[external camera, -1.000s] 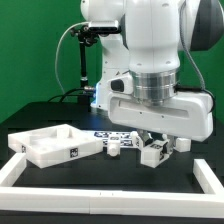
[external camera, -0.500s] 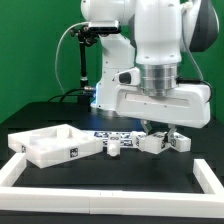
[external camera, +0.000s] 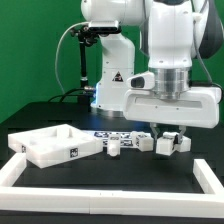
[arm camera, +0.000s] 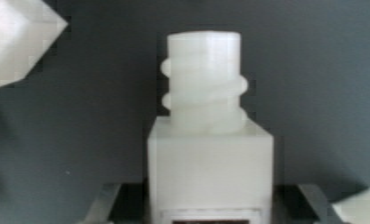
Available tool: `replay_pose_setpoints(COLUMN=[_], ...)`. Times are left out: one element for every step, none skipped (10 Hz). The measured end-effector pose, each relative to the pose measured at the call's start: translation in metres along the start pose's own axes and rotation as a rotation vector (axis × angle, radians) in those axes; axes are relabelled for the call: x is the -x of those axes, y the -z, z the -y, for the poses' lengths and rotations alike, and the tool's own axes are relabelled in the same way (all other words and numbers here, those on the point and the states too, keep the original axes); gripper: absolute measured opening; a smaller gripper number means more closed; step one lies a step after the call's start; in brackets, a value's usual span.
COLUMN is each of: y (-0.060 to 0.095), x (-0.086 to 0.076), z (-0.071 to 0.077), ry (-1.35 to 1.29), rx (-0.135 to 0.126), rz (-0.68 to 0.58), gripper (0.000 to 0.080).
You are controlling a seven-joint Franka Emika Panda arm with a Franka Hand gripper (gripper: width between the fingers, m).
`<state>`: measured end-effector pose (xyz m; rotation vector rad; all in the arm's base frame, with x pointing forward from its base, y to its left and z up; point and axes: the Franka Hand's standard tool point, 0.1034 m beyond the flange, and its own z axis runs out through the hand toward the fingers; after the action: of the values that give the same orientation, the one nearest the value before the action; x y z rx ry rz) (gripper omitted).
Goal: Assemble one leg
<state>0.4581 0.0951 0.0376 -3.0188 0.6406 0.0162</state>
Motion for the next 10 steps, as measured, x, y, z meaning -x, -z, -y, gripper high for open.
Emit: replay_pose_setpoints(y=[-0.012,-0.020,-0.021,-0.021,-0.021,-0.021,-0.021,-0.021,-0.021,-0.021], x=[0.007,0.014,0.017,0.017,0.017,0.017,0.017,0.019,0.026,0.035], z=[-0.009,-0.010,-0.006,-0.006,-0.006,-0.006,-0.006,-0.006,-0.006,-0.006], ry=[0.011,0.022,0.037,0.038,0.039,0.039,0.039,0.071,0.109,0.129], rx=[0.005,0.012,0.011,0.011,0.011,0.011,0.011,0.011,0.008,-0.001], rz=[-0.017,-0.017,-0.025,-0.025,-0.025,-0.025,-0.025,-0.025,-0.034,-0.064], gripper=[0.0284,0.0284,0.0284,0.0284,0.0284,0.0284,0.0284,0.0284,0.0284,0.0284])
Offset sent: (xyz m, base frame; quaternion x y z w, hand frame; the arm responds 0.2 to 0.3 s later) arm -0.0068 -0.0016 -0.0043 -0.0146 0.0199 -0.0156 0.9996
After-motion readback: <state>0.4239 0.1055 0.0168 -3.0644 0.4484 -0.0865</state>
